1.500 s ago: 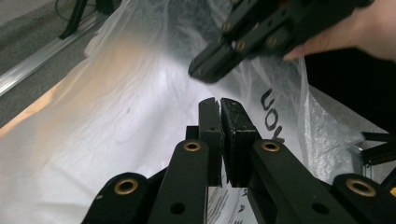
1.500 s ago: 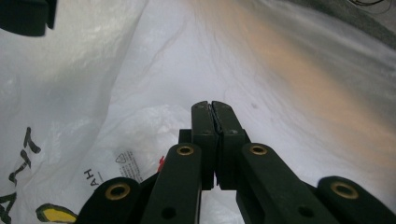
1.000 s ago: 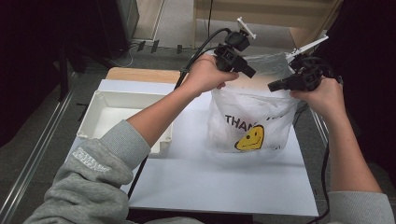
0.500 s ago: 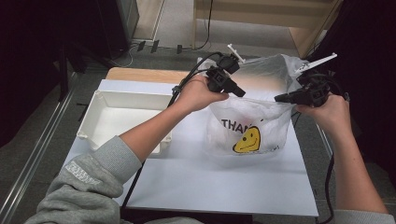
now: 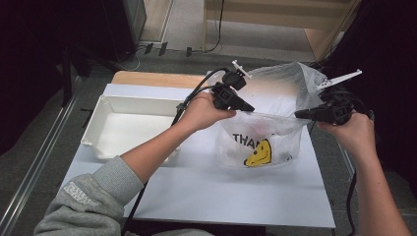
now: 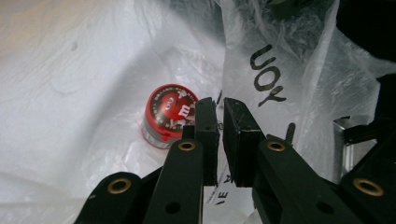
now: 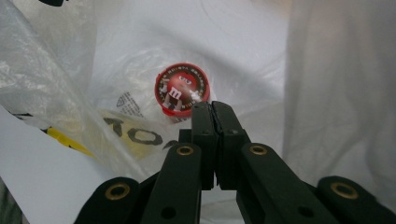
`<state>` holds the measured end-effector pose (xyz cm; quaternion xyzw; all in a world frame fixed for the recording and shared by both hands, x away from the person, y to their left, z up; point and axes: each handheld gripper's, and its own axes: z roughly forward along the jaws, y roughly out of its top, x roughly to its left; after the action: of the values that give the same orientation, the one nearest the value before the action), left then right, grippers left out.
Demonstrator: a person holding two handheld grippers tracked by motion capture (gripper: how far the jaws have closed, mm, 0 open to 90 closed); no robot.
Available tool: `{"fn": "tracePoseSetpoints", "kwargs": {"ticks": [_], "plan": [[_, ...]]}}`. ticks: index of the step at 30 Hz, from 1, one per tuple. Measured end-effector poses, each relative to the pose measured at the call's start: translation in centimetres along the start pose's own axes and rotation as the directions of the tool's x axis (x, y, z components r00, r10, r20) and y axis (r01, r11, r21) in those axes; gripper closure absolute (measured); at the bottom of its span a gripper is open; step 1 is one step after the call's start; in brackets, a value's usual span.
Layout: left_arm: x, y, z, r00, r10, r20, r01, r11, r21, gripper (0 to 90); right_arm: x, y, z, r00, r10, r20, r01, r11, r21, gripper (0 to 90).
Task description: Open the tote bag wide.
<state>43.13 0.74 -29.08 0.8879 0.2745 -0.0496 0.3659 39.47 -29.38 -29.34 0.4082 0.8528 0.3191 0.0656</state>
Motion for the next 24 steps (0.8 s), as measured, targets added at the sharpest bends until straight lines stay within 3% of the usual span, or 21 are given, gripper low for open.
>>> {"fn": "tracePoseSetpoints", "kwargs": {"ticks": [11,18,24], "plan": [[0.9,-1.8,1.0,0.9989,-0.043,0.021,0.043,0.9986,-0.03,84.0,-1.6,-3.0,0.1,0.9972,0.075,-0.007,-0.075,0.996,-0.054,89.9],[0.5,-2.0,1.9,0.999,-0.038,0.023,0.038,0.9991,-0.018,83.8,-1.7,-3.2,0.4,0.996,0.089,-0.011,-0.09,0.994,-0.064,90.0],[0.9,-2.8,2.7,0.998,-0.062,0.014,0.062,0.9981,0.006,83.6,-1.7,-3.6,1.5,0.9954,0.095,-0.01,-0.096,0.994,-0.046,90.0]]}}
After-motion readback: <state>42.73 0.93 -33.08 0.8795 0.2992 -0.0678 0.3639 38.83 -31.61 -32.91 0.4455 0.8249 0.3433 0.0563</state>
